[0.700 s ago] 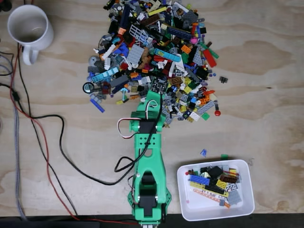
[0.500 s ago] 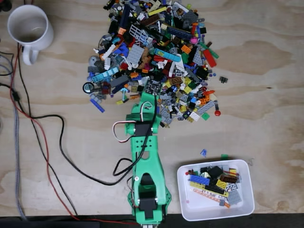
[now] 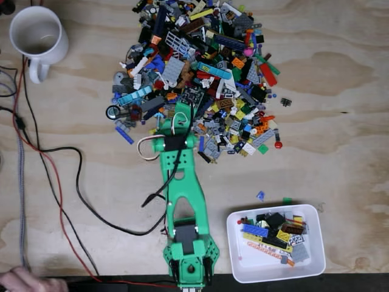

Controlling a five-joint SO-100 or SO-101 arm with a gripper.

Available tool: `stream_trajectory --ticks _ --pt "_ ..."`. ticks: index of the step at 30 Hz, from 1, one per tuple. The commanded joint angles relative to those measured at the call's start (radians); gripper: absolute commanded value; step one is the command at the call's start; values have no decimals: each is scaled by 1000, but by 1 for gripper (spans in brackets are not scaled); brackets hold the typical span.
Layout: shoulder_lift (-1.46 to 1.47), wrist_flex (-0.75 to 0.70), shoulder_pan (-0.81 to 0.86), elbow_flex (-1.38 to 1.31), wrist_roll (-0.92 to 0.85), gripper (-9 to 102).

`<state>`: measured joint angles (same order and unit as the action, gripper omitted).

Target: Find the closest Lego and put it in the bin.

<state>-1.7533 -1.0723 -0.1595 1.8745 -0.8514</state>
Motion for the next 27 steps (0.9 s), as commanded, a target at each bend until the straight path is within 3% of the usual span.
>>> stream_trajectory --ticks 1,6,11,27 --pt "133 25 -5 -235 121 19" --pt "342 -35 37 -485 304 19" --pt "451 -114 84 -552 425 19" --pt "466 -83 98 -388 419 19"
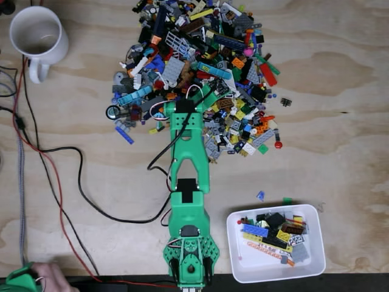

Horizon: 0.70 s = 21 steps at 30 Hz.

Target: Find the closest Lego and put it in the bin.

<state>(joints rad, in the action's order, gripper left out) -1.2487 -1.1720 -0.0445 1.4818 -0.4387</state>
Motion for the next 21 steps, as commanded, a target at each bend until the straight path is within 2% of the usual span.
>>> stream_trajectory --ticks 1,7,16,21 --pt "-41 20 -21 14 6 19" --pt "-43 48 -44 23 8 18" --pt "-29 74 -51 28 -3 1" --pt "-37 74 -49 31 -14 0"
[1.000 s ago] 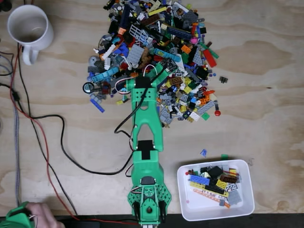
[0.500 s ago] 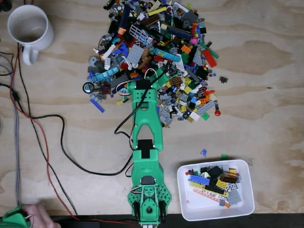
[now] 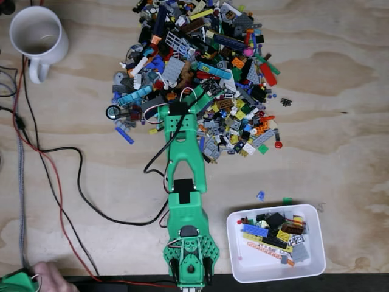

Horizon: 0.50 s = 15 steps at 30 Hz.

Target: Find the closest Lego and put it in the bin.

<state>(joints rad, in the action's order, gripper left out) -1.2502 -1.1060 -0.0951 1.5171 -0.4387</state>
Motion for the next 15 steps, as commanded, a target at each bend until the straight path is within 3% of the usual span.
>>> stream_trajectory --ticks 1,8,15 --pt "-41 3 2 -8 -17 0" --pt "-95 -101 -26 -55 -52 11" --pt "-84 -66 -34 -21 -83 13"
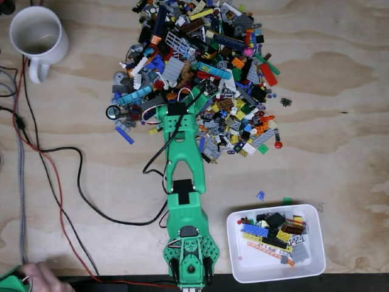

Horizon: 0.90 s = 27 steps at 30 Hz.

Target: Find the closest Lego and put it in the bin.

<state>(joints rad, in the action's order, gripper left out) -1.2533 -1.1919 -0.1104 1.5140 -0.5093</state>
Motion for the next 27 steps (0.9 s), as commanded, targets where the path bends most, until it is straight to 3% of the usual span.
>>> stream_trajectory --ticks 1,13,27 --pt "-86 20 -23 -20 -12 13" --pt "-172 -173 -11 -219 3 15" --pt "-95 -21 -9 -91 229 18"
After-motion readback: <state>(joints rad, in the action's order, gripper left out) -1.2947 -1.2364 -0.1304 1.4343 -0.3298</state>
